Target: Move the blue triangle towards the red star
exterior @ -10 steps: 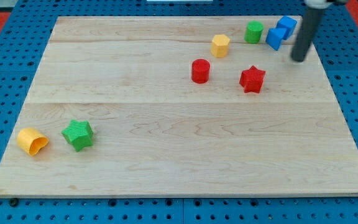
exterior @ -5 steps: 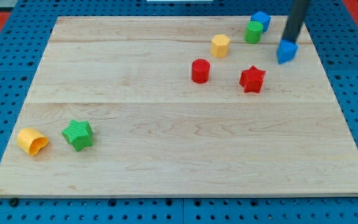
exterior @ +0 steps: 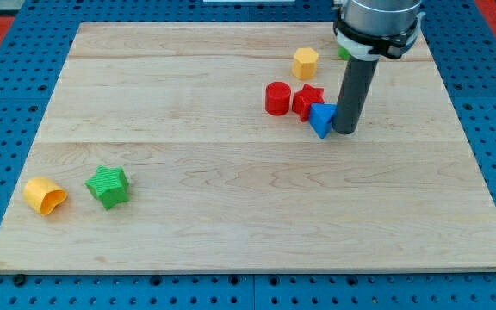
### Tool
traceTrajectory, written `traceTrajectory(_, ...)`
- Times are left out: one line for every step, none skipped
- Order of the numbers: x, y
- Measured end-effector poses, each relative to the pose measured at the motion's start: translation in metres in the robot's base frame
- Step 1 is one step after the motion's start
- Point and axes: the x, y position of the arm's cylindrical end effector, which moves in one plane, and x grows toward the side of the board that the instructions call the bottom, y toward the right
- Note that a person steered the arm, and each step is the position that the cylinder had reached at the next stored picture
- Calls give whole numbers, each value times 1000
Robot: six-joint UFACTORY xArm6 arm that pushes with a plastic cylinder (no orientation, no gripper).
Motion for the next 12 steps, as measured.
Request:
traceTrajectory(-3,-22)
traceTrajectory(-19,-49)
traceTrajectory(-44,-63)
traceTrajectory(-14,-63)
traceTrajectory(30,-86)
traceTrajectory(1,-159)
traceTrajectory(-30,-116)
traceTrajectory(-56,-106)
traceTrajectory(-67,-106)
traceTrajectory(-73,-107)
traceTrajectory(-94,-79)
traceTrajectory(-114,-54)
